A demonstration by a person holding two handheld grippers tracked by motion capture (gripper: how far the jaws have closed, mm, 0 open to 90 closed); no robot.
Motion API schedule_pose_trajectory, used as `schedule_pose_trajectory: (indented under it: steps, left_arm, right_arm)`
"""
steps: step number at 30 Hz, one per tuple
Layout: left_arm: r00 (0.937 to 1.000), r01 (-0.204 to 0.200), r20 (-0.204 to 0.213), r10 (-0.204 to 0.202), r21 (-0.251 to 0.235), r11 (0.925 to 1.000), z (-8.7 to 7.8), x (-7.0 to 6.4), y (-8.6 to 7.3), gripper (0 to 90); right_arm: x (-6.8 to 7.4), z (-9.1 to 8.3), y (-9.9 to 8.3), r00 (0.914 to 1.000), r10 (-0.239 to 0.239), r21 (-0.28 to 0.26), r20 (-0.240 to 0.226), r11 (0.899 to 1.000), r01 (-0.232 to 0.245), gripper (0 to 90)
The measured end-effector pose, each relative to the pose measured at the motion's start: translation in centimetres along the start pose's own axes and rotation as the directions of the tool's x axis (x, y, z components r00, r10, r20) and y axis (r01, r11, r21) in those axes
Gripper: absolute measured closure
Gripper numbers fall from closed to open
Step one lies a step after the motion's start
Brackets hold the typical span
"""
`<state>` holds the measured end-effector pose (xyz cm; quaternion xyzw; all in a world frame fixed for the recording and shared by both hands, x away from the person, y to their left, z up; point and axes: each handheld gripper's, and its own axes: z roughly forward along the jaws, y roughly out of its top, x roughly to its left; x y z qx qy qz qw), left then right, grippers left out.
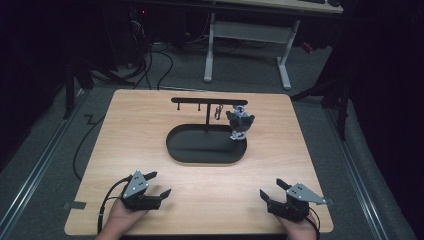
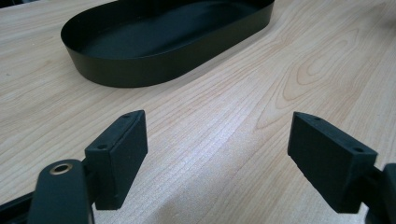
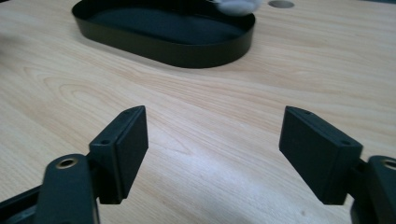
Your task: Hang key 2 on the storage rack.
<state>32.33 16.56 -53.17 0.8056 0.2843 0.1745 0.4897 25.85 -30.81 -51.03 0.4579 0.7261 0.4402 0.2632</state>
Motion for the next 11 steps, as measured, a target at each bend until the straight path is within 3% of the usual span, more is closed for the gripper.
schedule_pose_trajectory:
  steps: [6,11]
  left_arm:
    - [0.9999,0.000,0.010,0.000,-0.005,1.0000,-0.1,0.0,0.0,20.6]
    - [0.9998,-0.001,0.019,0.001,-0.009,1.0000,-0.1,0.1,0.0,20.6]
  right_arm:
    - [0.0,1.0,0.0,0.9997,0.024,0.008,0.006,1.000,-0.024,23.7]
    - [0.3,1.5,-0.2,0.9998,0.018,0.028,0.008,0.999,-0.018,23.8]
